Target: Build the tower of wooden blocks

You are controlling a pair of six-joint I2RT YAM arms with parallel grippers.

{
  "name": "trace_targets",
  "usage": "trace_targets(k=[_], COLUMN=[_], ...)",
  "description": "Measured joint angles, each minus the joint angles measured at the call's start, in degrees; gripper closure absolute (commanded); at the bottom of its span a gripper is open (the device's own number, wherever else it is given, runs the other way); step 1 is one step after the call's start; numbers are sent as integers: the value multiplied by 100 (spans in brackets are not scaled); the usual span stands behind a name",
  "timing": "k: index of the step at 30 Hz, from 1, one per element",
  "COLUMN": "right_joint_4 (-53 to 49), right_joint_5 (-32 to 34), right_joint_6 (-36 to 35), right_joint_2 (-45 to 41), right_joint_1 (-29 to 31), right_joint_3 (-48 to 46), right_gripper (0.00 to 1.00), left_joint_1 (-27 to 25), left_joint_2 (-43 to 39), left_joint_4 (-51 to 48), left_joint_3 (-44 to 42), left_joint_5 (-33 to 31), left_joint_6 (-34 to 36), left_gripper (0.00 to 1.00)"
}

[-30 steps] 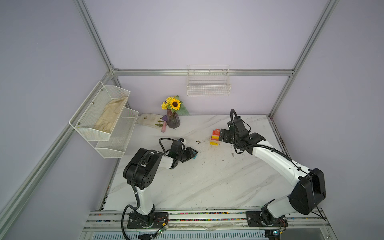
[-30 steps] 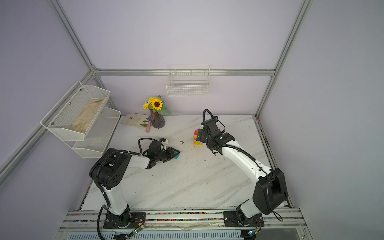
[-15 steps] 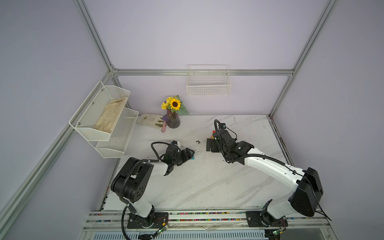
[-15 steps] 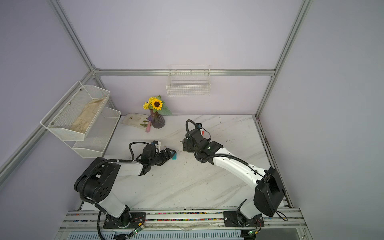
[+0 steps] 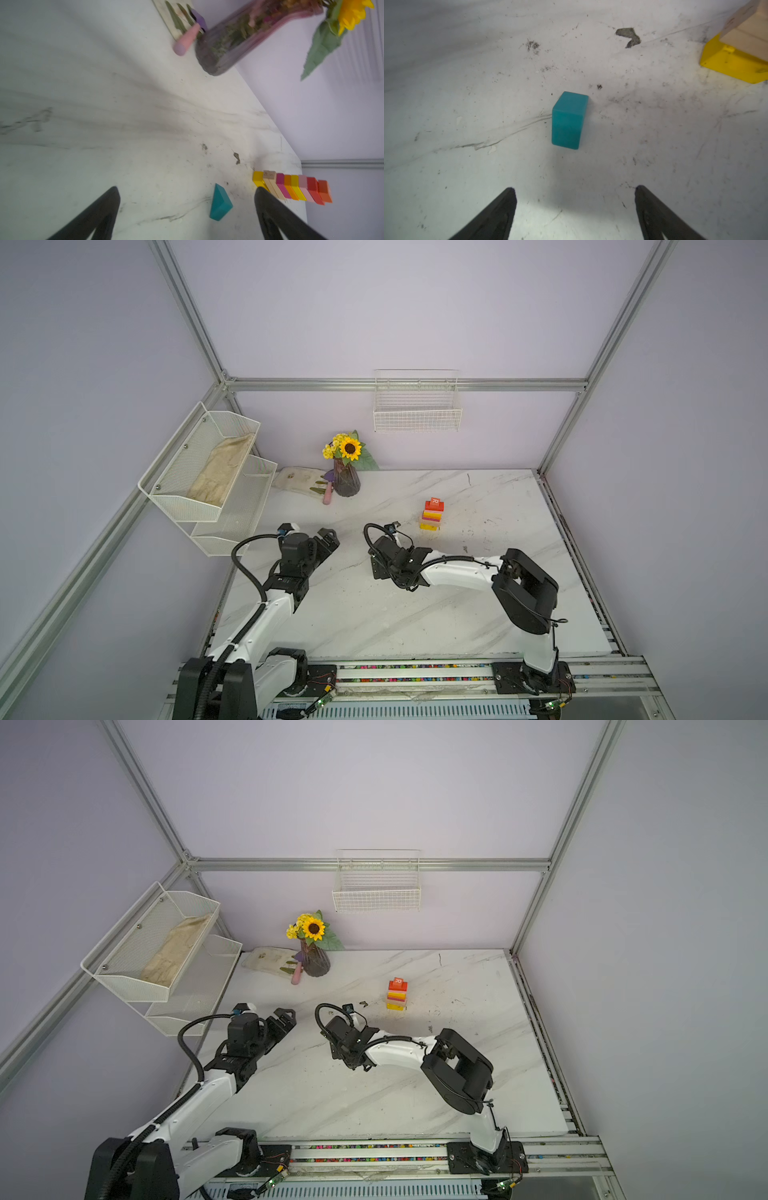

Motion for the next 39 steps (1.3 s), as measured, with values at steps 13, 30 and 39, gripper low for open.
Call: trace_targets(k=[13,30,39], right_joint_4=[92,142,203], right_joint_5=[83,181,173], right_joint_6=[-103,-57,-44], right_joint_2=[824,120,-393], right_joint_1=[-442,-1008,-1421], right_joint_3=[691,-321,-1023], right_gripper=[23,27,26], left_joint_1=[885,428,-1058], left_joint_2=[39,234,1080], left_joint_4=[-452,577,1397], left_joint_3=[-114,-114,-37], left_joint_5=[426,1644,1628], left_joint_6=[354,1117,2234], left_gripper=[0,0,1])
